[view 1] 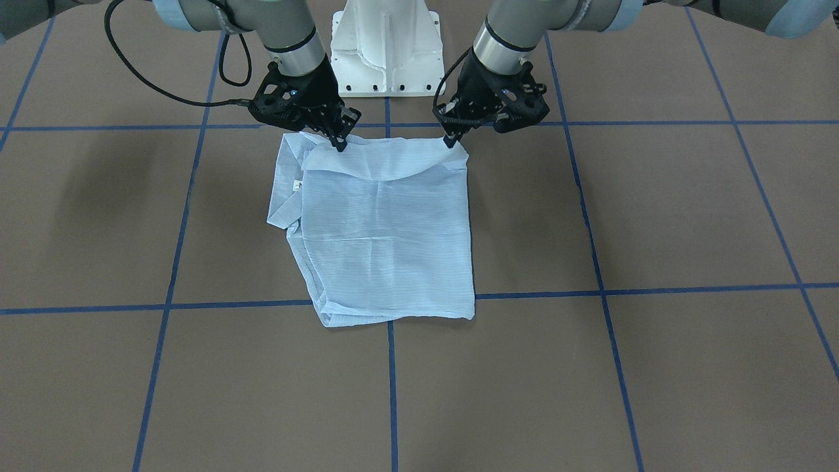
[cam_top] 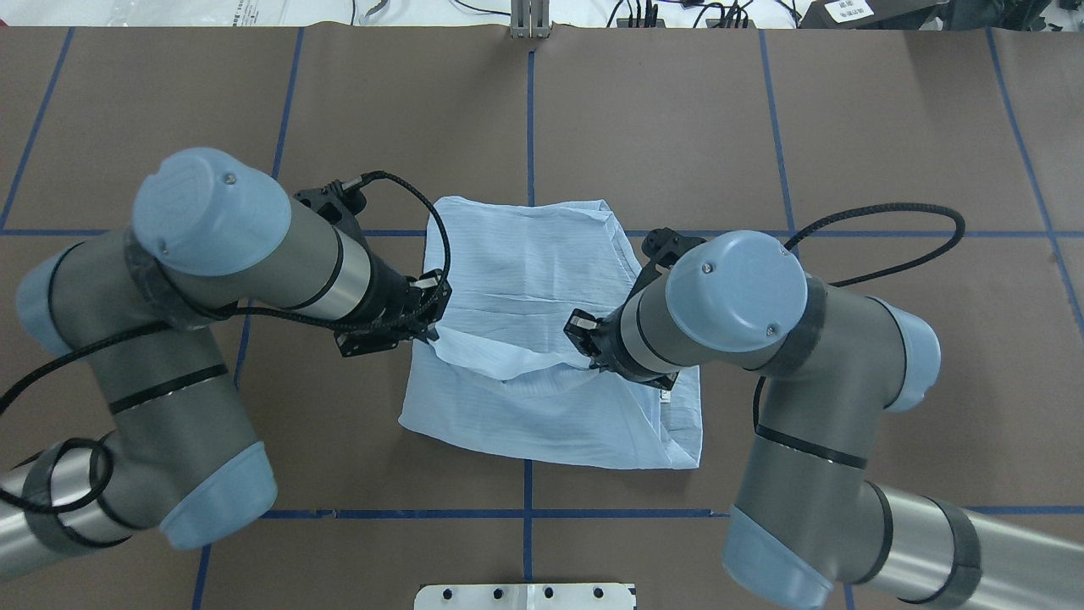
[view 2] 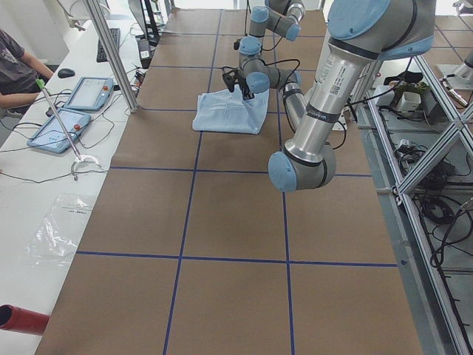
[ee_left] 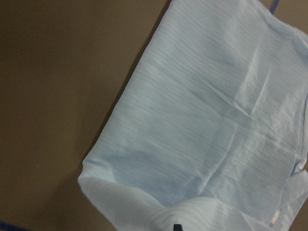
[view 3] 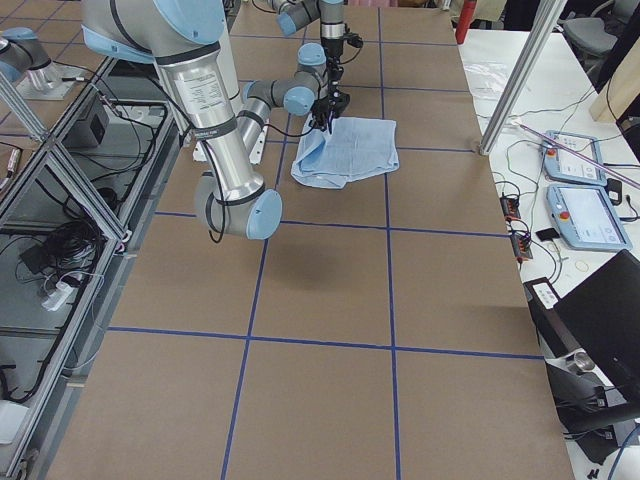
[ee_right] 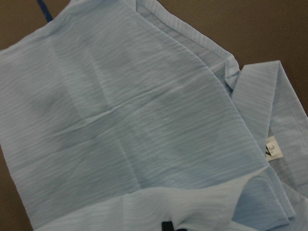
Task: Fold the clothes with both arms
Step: 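Lift the near edge with both grippers and fold it away from the robot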
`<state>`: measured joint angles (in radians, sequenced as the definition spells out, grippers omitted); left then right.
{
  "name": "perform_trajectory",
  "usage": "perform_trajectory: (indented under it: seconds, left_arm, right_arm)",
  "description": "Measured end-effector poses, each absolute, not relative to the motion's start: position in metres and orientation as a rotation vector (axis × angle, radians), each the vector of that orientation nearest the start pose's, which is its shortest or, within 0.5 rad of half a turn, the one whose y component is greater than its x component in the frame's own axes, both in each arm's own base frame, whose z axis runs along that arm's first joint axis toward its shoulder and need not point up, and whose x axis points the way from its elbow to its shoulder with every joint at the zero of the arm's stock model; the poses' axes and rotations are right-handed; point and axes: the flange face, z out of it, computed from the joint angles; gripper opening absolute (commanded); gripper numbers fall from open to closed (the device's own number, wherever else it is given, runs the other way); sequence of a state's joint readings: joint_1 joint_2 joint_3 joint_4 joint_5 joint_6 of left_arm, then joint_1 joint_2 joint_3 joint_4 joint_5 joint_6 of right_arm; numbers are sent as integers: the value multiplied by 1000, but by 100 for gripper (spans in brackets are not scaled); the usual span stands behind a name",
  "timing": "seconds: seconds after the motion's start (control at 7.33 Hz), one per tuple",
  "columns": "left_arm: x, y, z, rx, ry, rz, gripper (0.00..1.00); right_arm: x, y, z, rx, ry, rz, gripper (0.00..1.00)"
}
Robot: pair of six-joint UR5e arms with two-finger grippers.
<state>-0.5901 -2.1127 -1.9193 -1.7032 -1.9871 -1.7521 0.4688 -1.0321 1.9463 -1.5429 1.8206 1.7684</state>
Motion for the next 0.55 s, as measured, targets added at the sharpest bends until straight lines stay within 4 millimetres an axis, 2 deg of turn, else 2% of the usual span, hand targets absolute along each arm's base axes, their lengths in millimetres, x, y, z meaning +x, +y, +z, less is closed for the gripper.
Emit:
perform_trajectory:
  seconds: [0.14, 0.27, 0.55]
  left_arm:
    - [451, -439, 194, -148, 1076, -509, 0]
    - [456, -460, 202, -128, 1081, -517, 0]
    - [456, -485, 213, -89, 1089, -509, 0]
  right_arm:
    - [-483, -390, 191, -69, -959, 495, 0]
    - [-486, -415, 191, -41, -943, 496, 0]
    - [-504, -467, 197, 0, -923, 503, 0]
